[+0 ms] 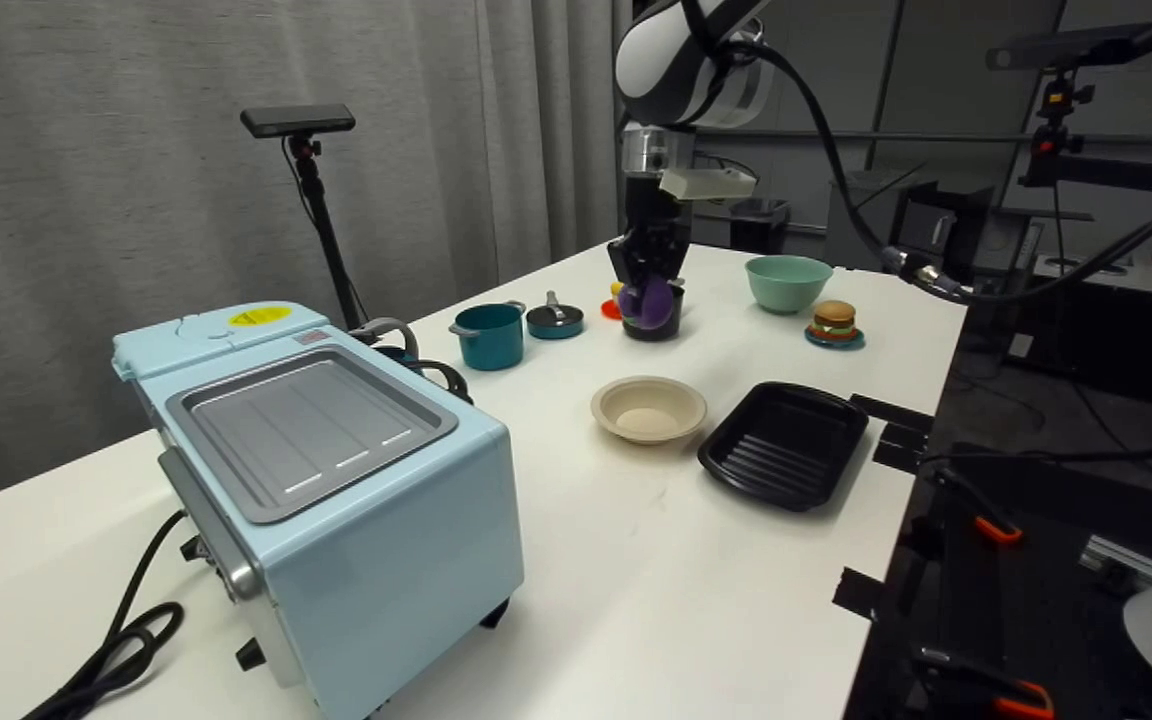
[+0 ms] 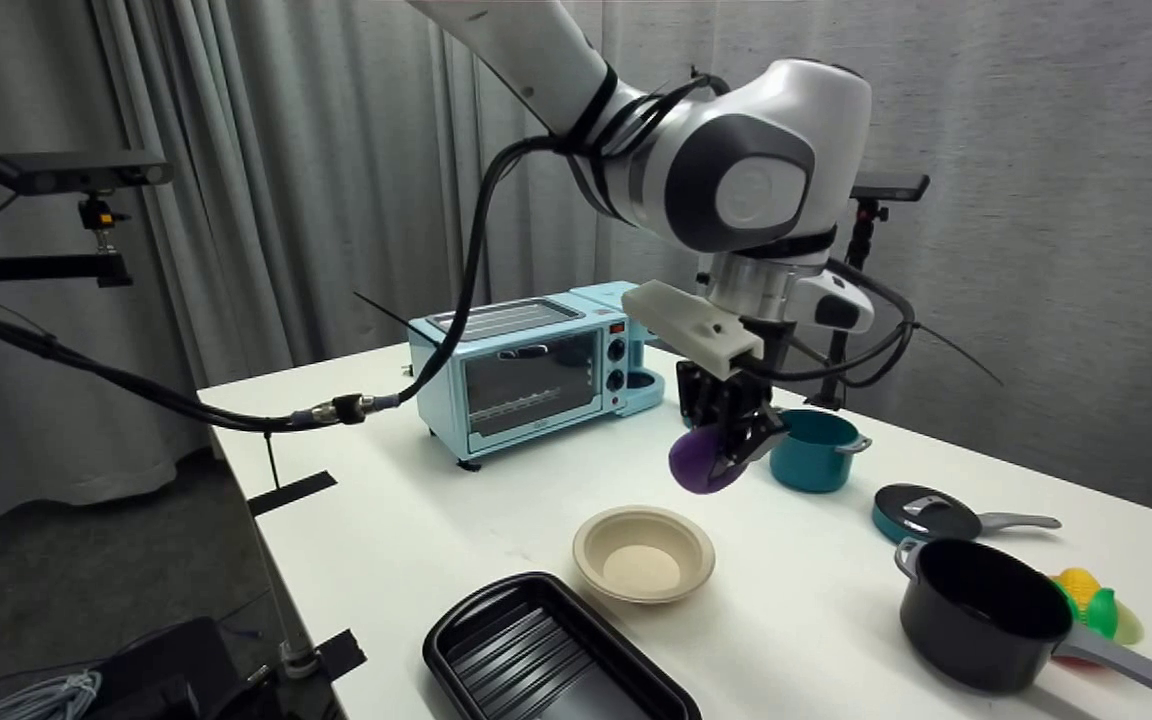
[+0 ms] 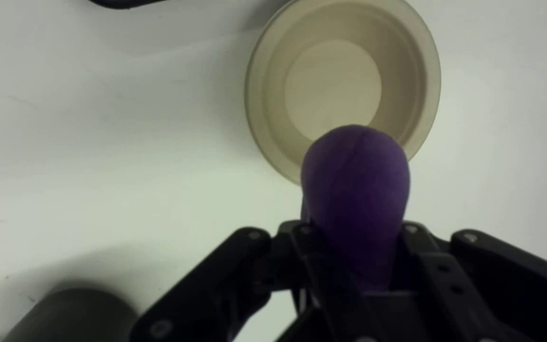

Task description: Put the purple plush toy on the beige plate

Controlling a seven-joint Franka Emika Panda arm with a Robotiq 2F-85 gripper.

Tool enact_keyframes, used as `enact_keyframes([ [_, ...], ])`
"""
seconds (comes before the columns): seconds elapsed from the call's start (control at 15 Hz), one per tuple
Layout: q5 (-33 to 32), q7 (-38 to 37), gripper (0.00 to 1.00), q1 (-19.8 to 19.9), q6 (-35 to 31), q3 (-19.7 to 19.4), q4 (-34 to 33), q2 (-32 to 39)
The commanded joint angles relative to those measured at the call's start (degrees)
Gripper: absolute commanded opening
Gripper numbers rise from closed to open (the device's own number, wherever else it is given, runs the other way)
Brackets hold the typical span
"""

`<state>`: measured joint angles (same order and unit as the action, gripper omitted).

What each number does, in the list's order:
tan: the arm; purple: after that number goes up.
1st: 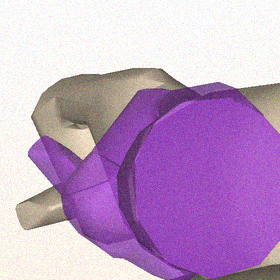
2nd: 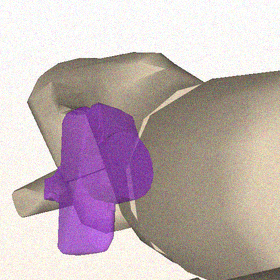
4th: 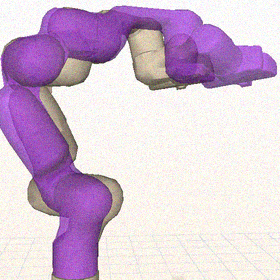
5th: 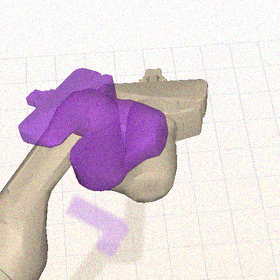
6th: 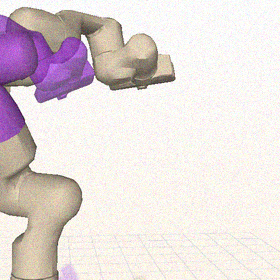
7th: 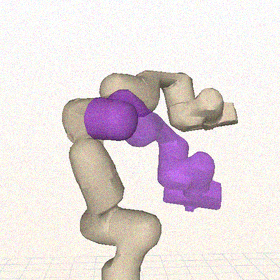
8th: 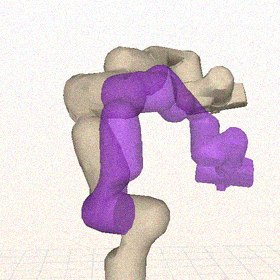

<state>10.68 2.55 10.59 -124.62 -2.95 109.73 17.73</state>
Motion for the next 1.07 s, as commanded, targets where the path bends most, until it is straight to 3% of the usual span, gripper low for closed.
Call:
enact_keyframes([
  [0.0,3.6,4.1,0.06,0.4,3.8,0.3,0.2,1.4],
  [0.33,4.2,5.2,0.06,0.3,7.4,0.3,-0.6,4.9],
  [1.0,2.8,3.5,0.06,-1.1,5.1,1.5,-2.5,12.0],
])
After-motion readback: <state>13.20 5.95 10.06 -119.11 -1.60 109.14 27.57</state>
